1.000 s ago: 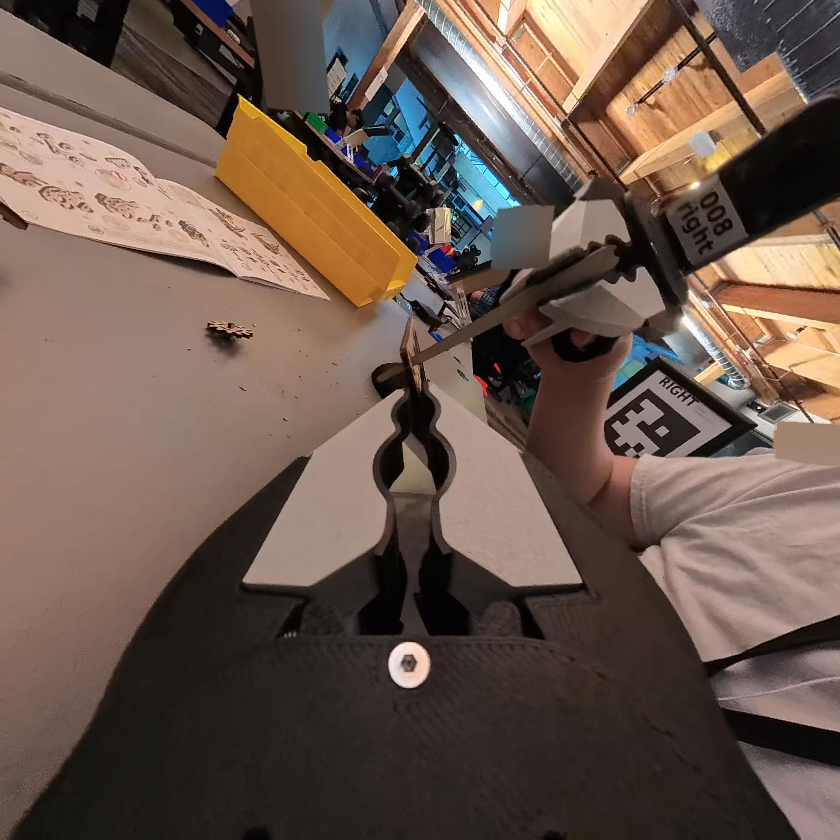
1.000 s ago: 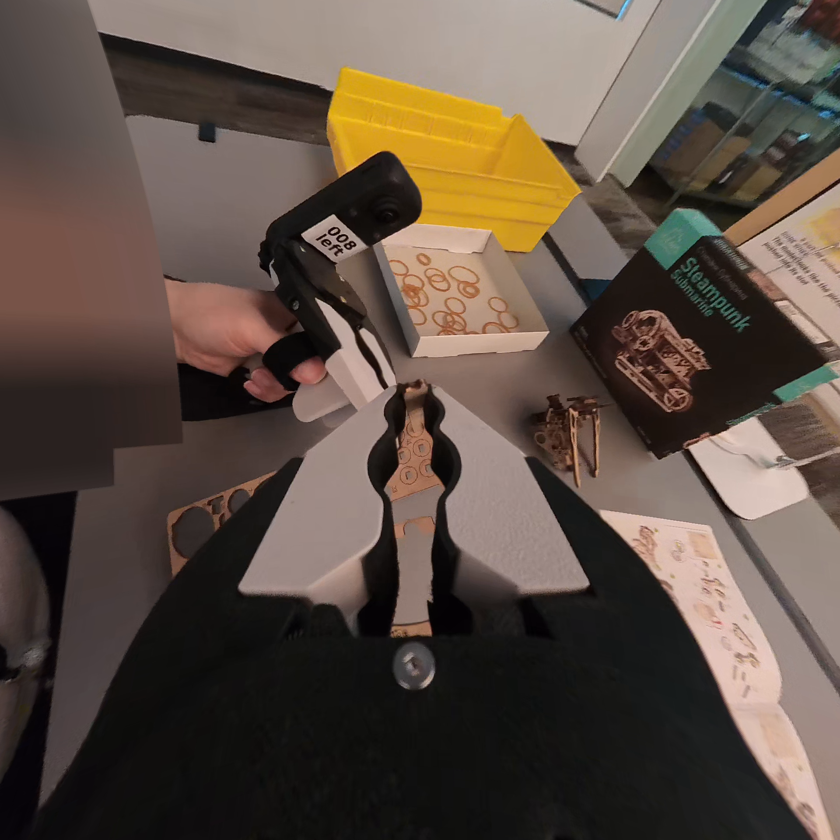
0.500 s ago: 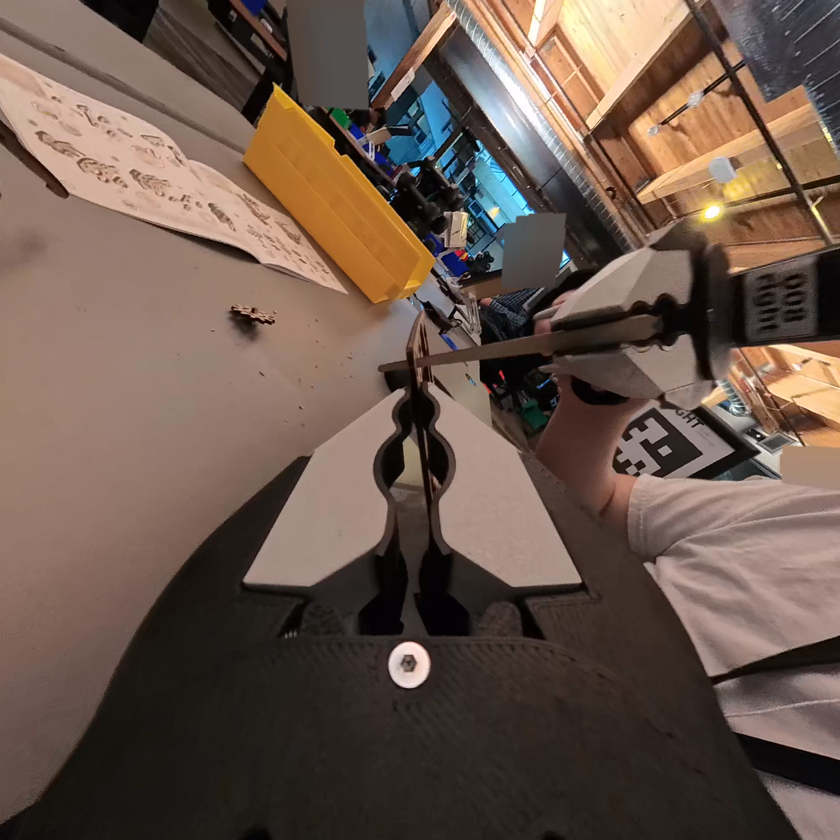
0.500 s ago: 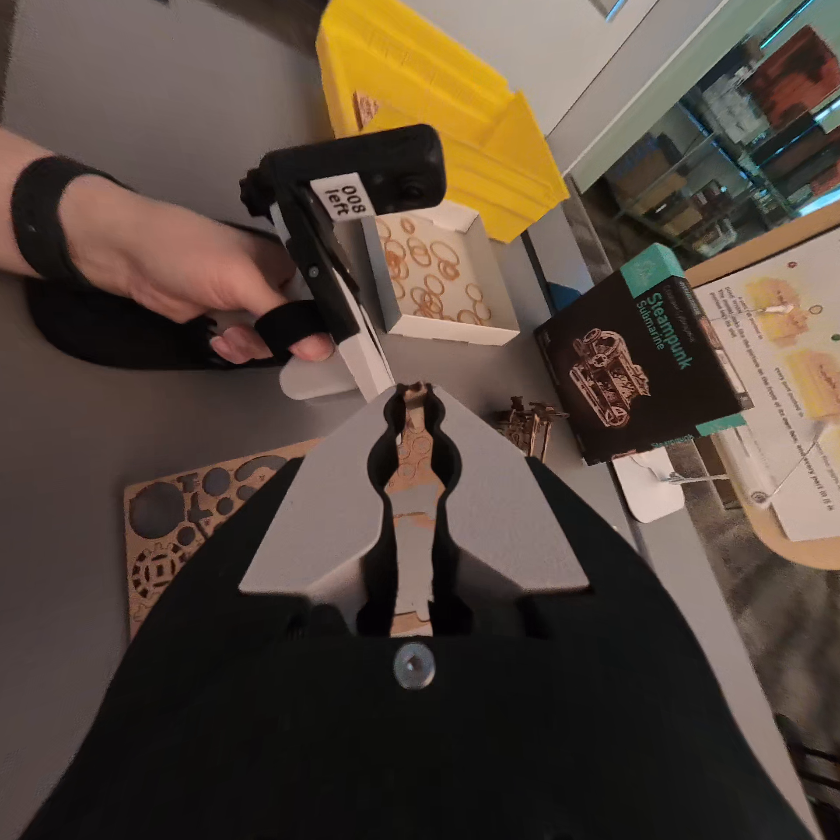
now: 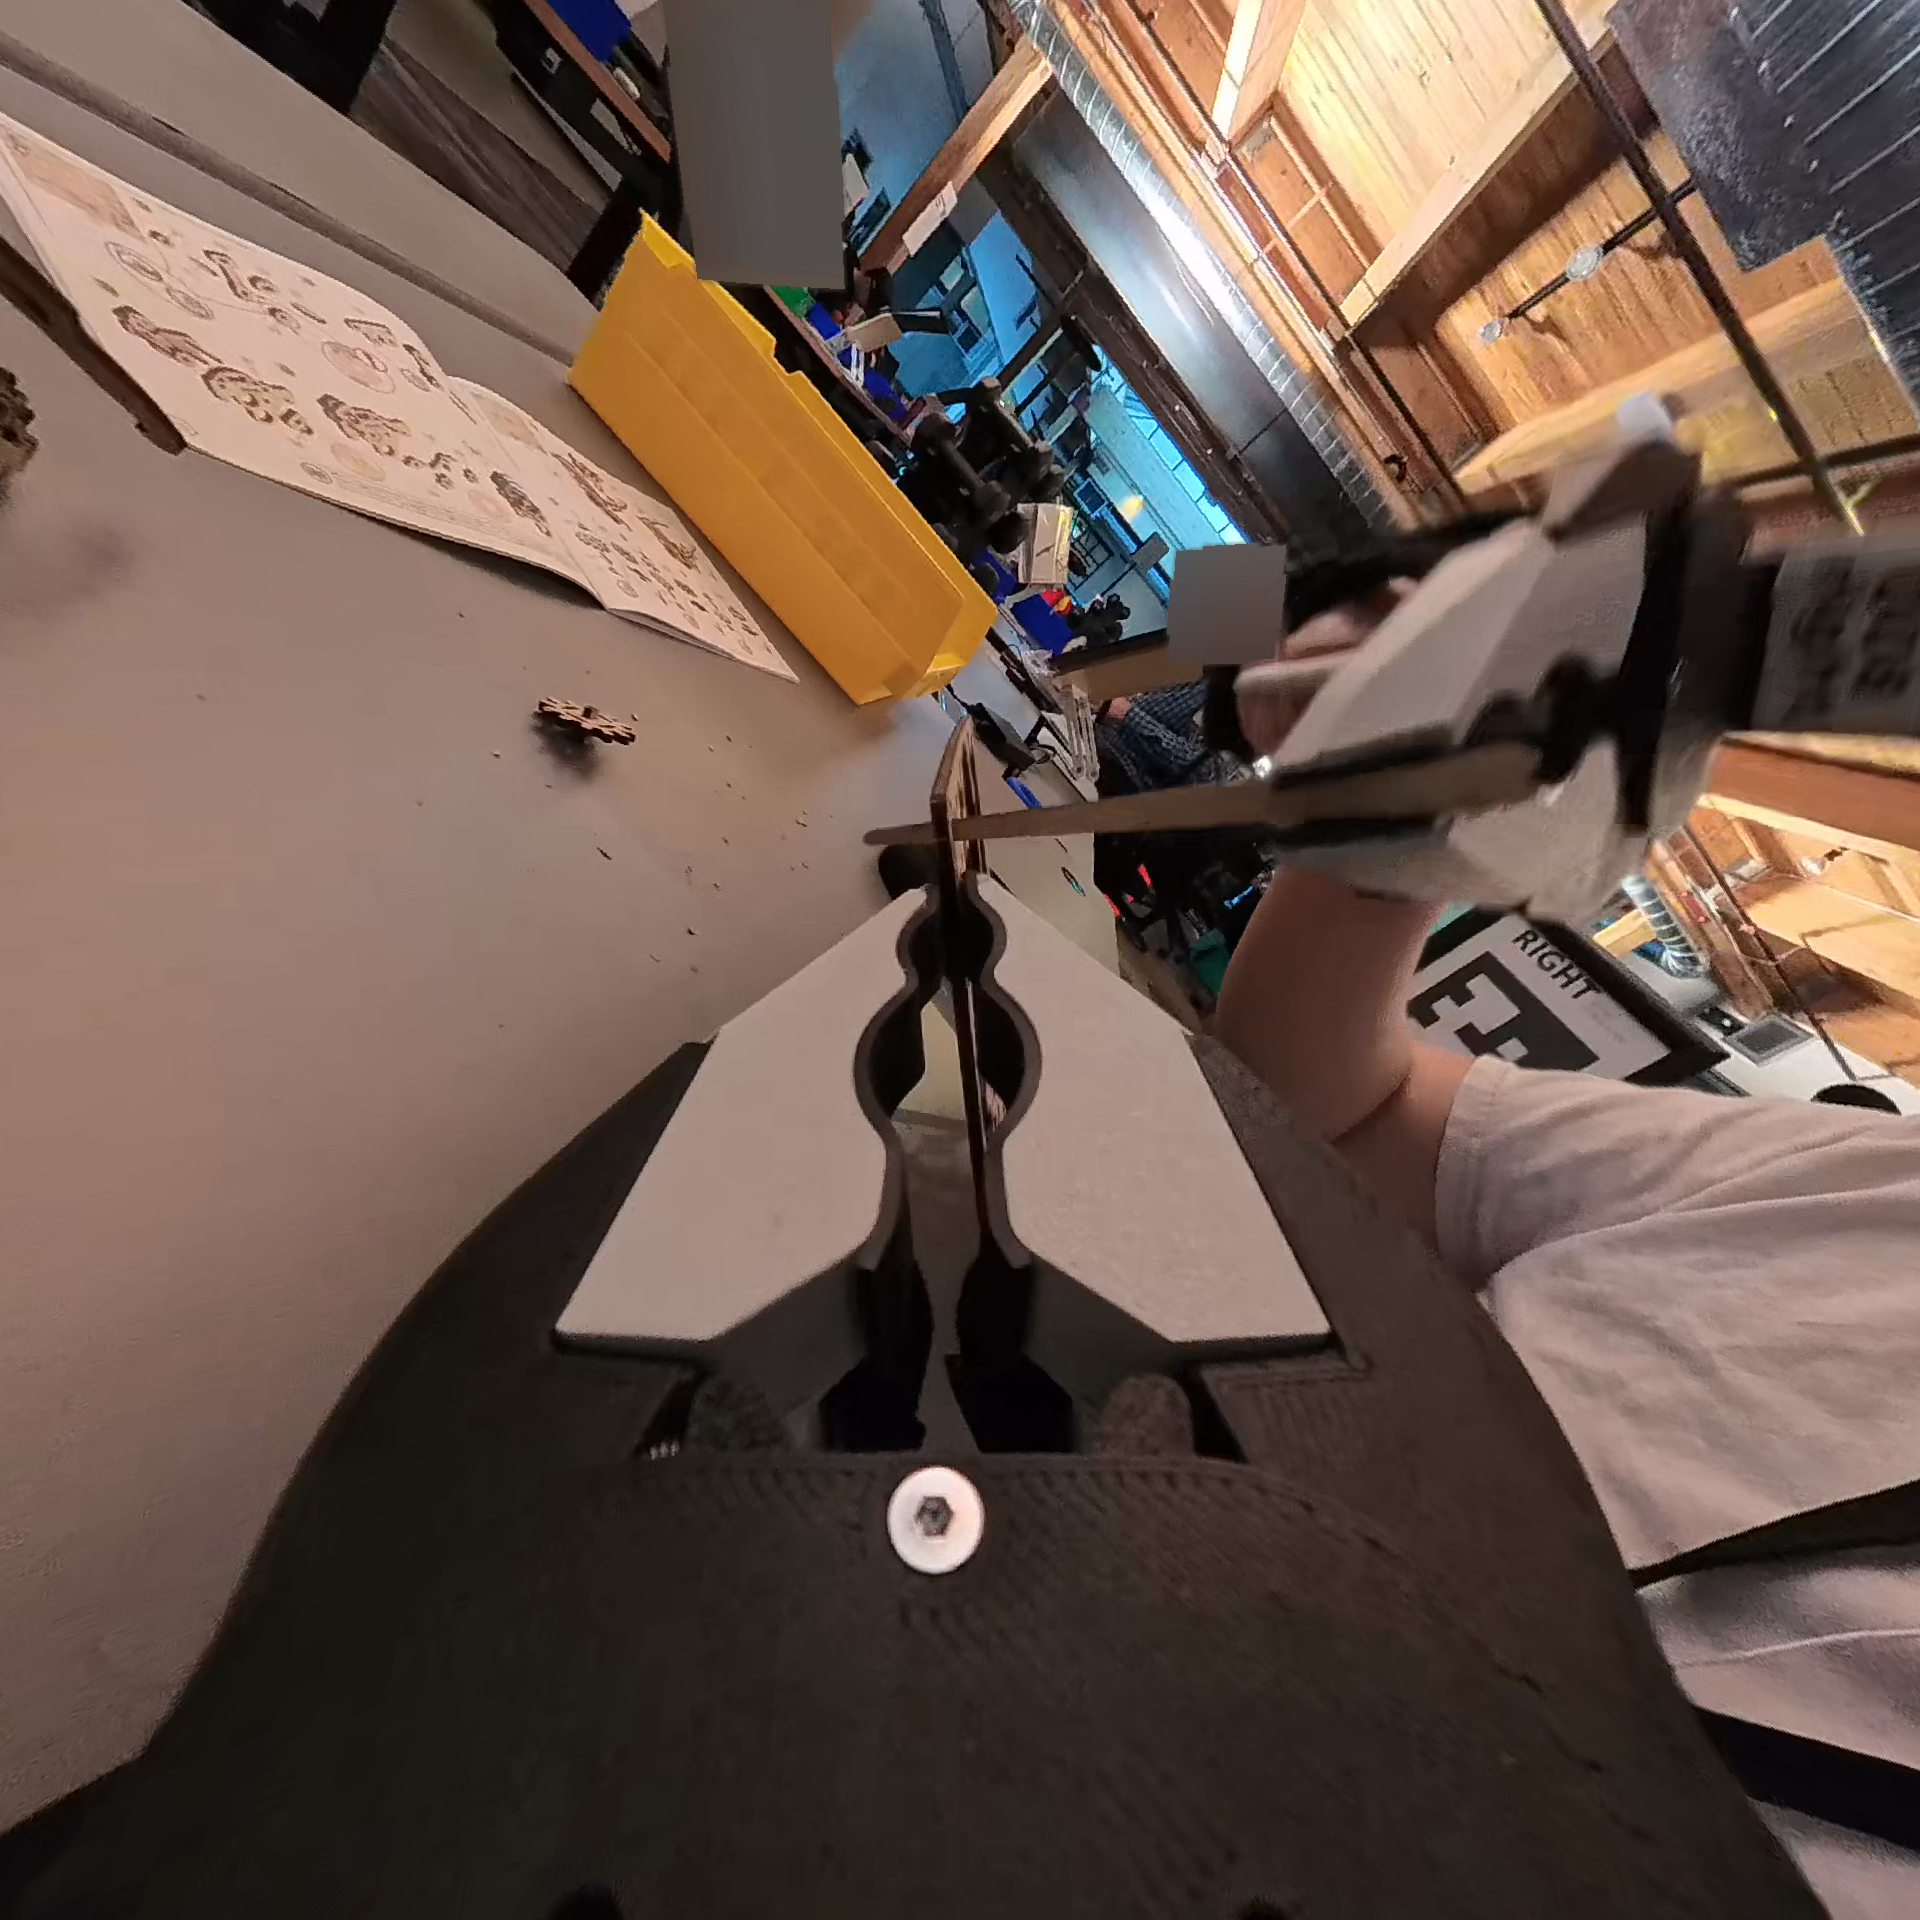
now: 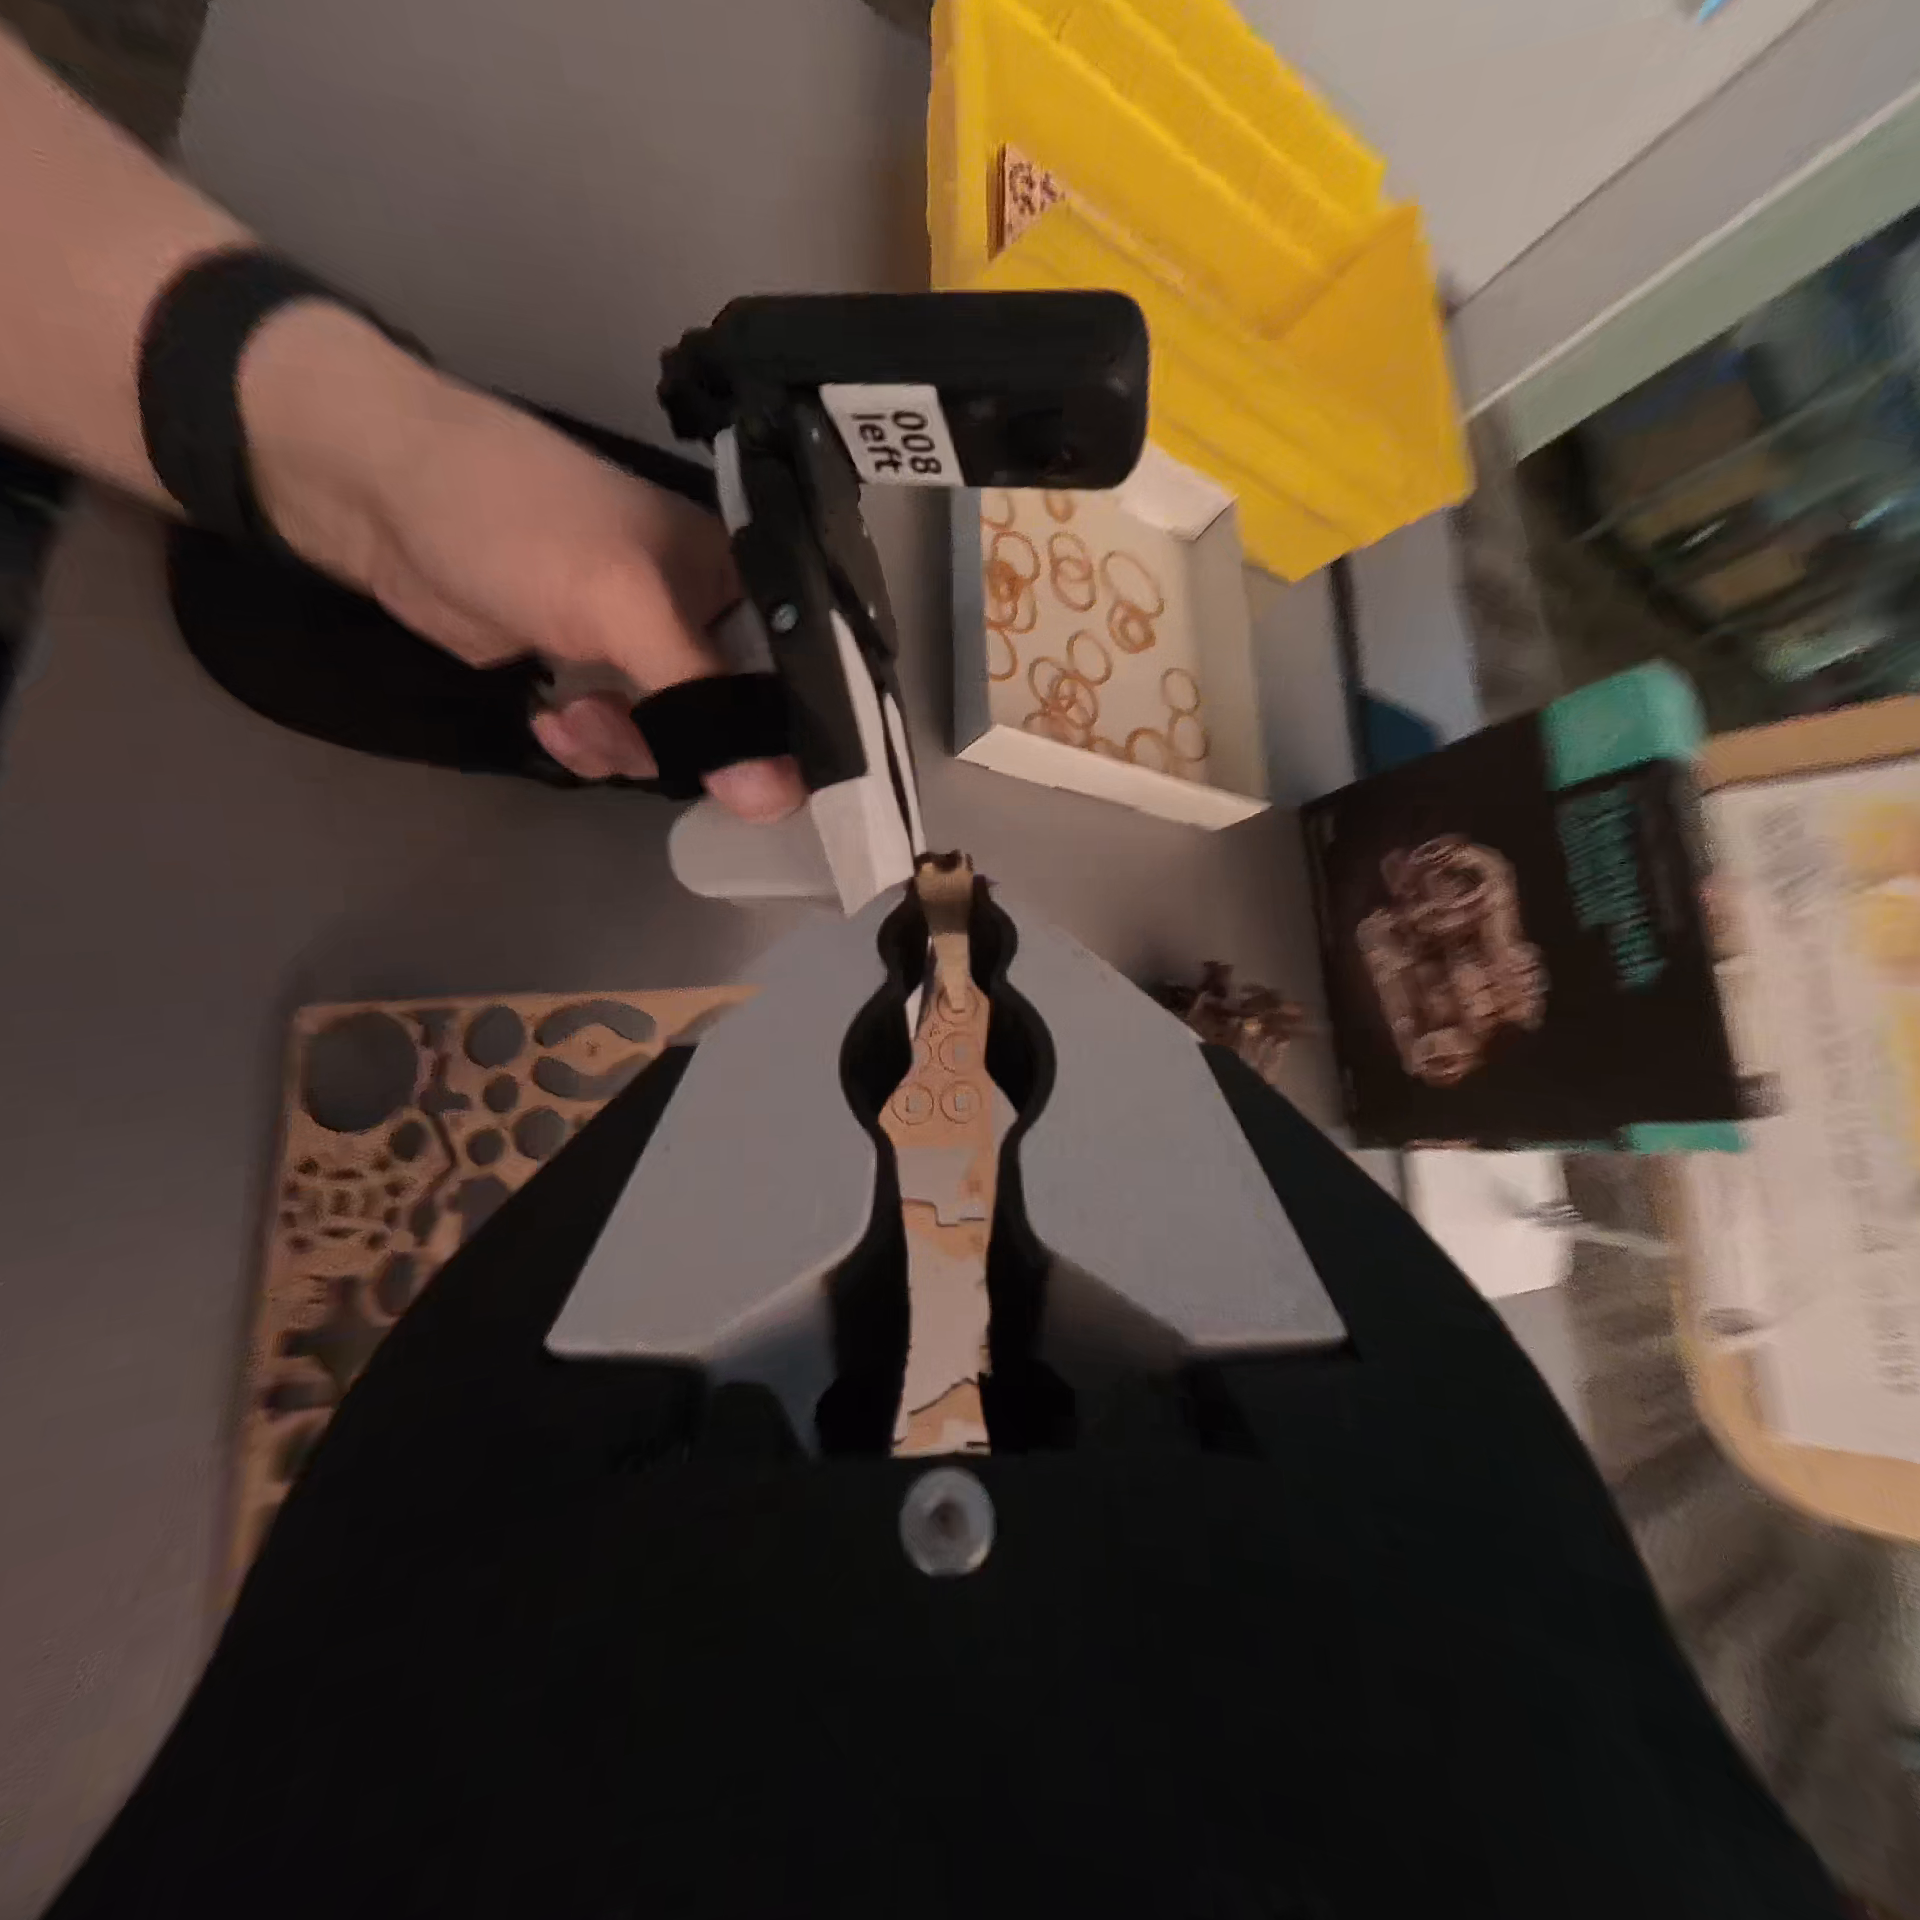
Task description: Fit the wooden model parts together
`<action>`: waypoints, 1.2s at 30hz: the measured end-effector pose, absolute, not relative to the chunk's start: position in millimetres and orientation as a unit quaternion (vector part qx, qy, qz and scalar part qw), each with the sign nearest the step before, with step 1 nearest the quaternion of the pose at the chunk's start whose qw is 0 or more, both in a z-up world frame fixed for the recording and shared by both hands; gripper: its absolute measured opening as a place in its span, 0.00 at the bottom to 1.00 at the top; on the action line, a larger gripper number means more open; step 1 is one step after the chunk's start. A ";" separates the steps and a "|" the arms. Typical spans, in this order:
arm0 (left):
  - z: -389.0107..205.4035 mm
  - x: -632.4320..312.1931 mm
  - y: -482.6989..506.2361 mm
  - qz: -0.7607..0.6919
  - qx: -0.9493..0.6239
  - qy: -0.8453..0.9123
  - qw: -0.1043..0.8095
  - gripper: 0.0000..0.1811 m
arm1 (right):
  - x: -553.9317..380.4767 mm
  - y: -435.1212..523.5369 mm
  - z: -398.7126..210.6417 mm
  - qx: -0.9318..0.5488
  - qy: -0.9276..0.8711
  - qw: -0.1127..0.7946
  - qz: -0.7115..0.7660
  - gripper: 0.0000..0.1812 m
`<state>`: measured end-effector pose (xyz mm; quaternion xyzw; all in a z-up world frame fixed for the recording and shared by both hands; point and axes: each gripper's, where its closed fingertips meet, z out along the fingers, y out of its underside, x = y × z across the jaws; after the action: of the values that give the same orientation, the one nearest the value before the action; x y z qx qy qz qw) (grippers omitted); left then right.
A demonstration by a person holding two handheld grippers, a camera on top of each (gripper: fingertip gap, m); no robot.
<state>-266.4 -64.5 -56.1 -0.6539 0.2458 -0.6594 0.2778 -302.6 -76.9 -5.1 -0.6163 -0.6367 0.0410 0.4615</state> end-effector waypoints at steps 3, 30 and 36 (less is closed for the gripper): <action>-56.1 -267.5 -63.1 -0.662 -0.654 0.238 0.277 0.00 | -301.2 -90.0 -15.3 -0.538 -0.656 0.528 -0.043 0.04; -33.1 -271.0 -71.1 -0.710 -0.600 0.239 0.279 0.00 | -272.7 -95.5 7.3 -0.497 -0.532 0.676 0.114 0.04; -47.6 -266.5 -67.5 -0.675 -0.636 0.246 0.282 0.00 | -300.4 -74.9 -5.4 -0.593 -0.632 0.498 0.028 0.03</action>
<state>-266.5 -67.5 -47.6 -0.6358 0.2461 -0.6749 0.2823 -300.4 -74.9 -5.4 -0.5926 -0.6324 0.0283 0.4980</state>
